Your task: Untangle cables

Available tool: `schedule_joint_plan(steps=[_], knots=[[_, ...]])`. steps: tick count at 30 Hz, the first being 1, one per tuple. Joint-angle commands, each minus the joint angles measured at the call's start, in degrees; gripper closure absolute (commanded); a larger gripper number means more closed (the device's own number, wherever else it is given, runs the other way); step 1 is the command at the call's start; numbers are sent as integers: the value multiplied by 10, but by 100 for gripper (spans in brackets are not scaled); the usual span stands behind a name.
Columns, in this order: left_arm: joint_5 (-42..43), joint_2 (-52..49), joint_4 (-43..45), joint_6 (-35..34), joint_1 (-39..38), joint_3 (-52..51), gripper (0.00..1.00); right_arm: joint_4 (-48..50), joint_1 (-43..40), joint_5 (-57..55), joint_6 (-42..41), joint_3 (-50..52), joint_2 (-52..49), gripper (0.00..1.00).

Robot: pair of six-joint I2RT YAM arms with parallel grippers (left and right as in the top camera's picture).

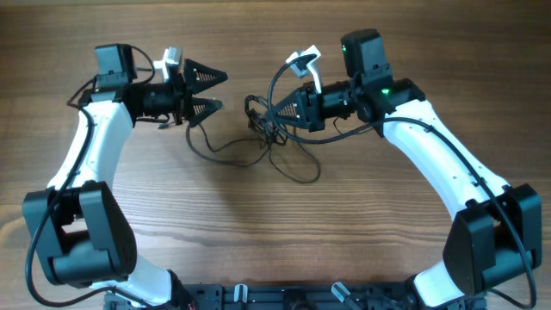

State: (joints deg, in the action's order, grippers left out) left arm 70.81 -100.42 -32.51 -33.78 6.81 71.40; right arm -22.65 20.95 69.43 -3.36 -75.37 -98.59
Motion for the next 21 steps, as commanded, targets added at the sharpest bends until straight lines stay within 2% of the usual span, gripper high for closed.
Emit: schedule_joint_plan(steps=[1,3,6,8,11,12,15,17,21], knots=[[27,-5,2,-147,-36,1,25,10,2,42,17,-7,-6,95],[27,-5,3,-191,-57,1,31,10,2,41,19,-7,-6,96],[30,-5,19,-227,-81,1,35,11,2,40,39,-7,-6,95],[51,-5,54,-226,-86,1,38,8,3,40,66,-7,-6,96],[85,-5,104,-227,-86,1,49,8,3,39,79,-7,-7,96],[87,-5,119,-226,-86,1,49,8,3,39,79,-7,-6,96],[87,-5,135,-214,-85,1,48,7,2,22,79,-7,-6,96],[87,-5,146,-182,-80,1,40,1,2,-13,79,-7,-6,96],[111,-5,148,-176,-65,1,25,-14,2,-44,97,-7,-6,96]])
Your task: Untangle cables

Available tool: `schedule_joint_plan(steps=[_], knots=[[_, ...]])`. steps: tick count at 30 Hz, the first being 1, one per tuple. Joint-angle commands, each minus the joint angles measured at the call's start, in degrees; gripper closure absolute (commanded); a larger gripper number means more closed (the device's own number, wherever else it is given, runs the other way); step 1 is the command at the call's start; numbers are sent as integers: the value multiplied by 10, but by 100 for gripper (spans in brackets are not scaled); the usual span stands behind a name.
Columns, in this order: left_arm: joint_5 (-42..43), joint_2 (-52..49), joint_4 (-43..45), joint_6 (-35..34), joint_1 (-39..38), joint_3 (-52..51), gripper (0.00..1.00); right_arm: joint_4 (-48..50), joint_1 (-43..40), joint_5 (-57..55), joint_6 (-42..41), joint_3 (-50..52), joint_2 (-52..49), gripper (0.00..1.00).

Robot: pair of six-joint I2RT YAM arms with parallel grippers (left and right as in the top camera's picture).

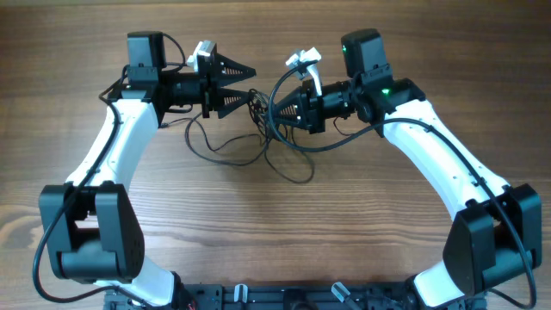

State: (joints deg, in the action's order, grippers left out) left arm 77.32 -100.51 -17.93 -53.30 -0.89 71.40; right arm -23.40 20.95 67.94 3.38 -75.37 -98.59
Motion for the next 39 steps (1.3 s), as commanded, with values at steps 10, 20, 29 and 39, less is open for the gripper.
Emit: schedule_joint_plan(steps=[10,20,29,39], knots=[[65,-4,2,48,14,1,38,-16,2,-92,62,-7,-6,96],[48,-4,-1,318,-24,1,12,-73,0,-49,132,-7,-7,94],[-81,-4,-137,367,20,7,16,-132,-3,-51,189,-9,-6,94],[-240,-3,-463,727,11,181,13,-177,-3,-19,190,-25,-6,96]])
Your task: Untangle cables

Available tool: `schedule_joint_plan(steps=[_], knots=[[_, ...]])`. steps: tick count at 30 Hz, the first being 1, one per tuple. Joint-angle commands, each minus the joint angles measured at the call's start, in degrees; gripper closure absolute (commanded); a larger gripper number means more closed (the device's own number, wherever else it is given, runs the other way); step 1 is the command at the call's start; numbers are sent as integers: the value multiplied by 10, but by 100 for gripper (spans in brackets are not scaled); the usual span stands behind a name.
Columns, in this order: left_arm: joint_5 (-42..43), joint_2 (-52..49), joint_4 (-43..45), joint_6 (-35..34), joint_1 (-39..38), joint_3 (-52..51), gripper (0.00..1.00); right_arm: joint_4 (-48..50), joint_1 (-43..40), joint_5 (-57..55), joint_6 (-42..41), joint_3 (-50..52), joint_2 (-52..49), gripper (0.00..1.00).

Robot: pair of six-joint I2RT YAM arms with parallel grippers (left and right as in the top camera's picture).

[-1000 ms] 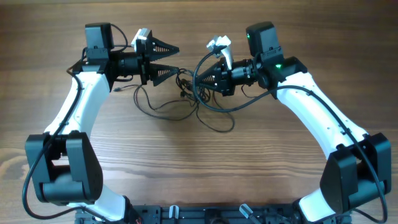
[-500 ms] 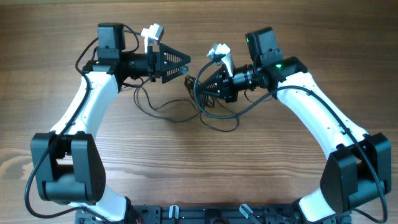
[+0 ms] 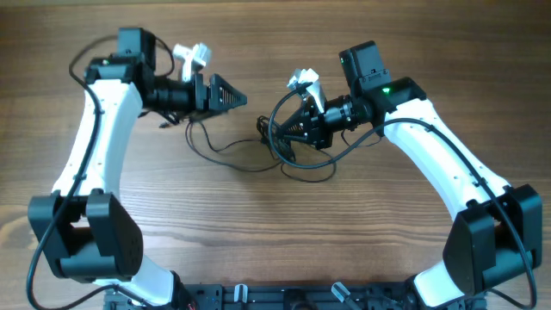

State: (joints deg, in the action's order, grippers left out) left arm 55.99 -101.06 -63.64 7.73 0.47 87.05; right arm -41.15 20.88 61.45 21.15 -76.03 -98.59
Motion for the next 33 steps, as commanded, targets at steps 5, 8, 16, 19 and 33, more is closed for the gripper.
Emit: schedule_joint_plan(steps=[5,8,16,19,33], knots=[[-5,1,-34,116,-23,24,9,1,-3,73,23,-19,-6,96],[-1,1,-62,113,-63,24,9,1,-3,73,27,-19,-6,96],[-17,1,-29,116,-129,24,23,0,-3,81,22,-19,-6,96],[-49,1,-29,116,-129,24,62,-1,-3,81,20,-19,-6,96],[-154,1,-127,297,-126,24,13,1,-3,81,12,-19,-6,96]])
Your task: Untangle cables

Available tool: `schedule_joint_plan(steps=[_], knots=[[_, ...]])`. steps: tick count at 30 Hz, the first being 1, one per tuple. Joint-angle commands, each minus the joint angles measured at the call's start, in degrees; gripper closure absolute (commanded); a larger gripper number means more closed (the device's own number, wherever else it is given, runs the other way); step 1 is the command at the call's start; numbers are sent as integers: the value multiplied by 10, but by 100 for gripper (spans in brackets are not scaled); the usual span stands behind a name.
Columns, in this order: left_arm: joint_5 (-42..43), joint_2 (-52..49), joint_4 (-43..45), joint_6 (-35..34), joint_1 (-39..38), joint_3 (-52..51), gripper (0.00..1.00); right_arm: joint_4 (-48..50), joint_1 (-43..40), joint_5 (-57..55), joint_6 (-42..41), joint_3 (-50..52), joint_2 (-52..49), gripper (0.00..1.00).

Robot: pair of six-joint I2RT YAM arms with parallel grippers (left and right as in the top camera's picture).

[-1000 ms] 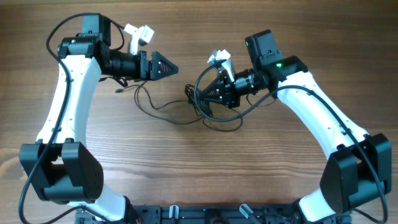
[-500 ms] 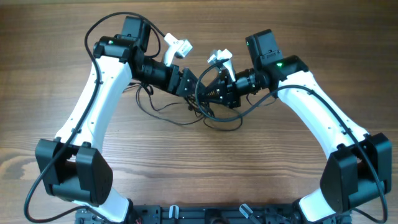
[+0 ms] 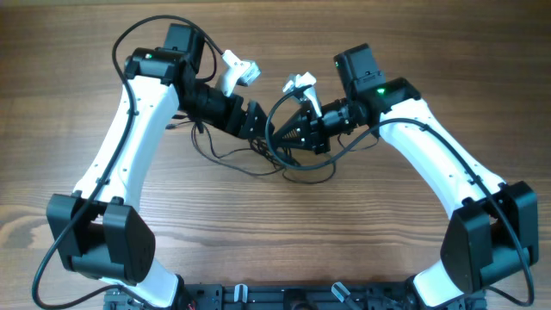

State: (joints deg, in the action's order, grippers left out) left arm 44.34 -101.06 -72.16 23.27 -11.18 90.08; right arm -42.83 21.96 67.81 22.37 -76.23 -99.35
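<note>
A knot of thin black cables lies at the table's middle, with loose loops trailing left and lower right. My left gripper reaches down-right into the knot's left side; whether its jaws are open or shut is hidden by the angle. From the right, my right gripper meets the same knot and is shut on a cable. One loop arches up over its fingers. The two grippers nearly touch.
The wooden table spreads around the cables. Each arm's own black lead runs along it, one looping above the left arm. The arm bases stand at the front edge.
My left gripper has moved right and down from beside the cables' left end into the knot, its arm swung forward. The right gripper has barely shifted. The knot is bunched tighter between them.
First my left gripper stood open at the far left, away from the knot, with the right gripper on the cable. Then the left came close to the knot, still open. It drew back and turned, the right dropped lower, and now both meet at the knot.
</note>
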Motion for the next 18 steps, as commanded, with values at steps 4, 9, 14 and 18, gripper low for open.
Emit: schedule_joint_plan(steps=[4,9,14,18], knots=[[-35,1,-48,223,-2,-6,21,16,-14,17,0,-17,1,96],[-34,1,-51,246,26,-6,22,16,-14,17,1,-17,1,96],[68,1,-103,347,88,-6,21,16,-14,17,1,-17,1,96],[118,1,-151,421,92,-6,22,16,-14,17,1,-17,1,96]])
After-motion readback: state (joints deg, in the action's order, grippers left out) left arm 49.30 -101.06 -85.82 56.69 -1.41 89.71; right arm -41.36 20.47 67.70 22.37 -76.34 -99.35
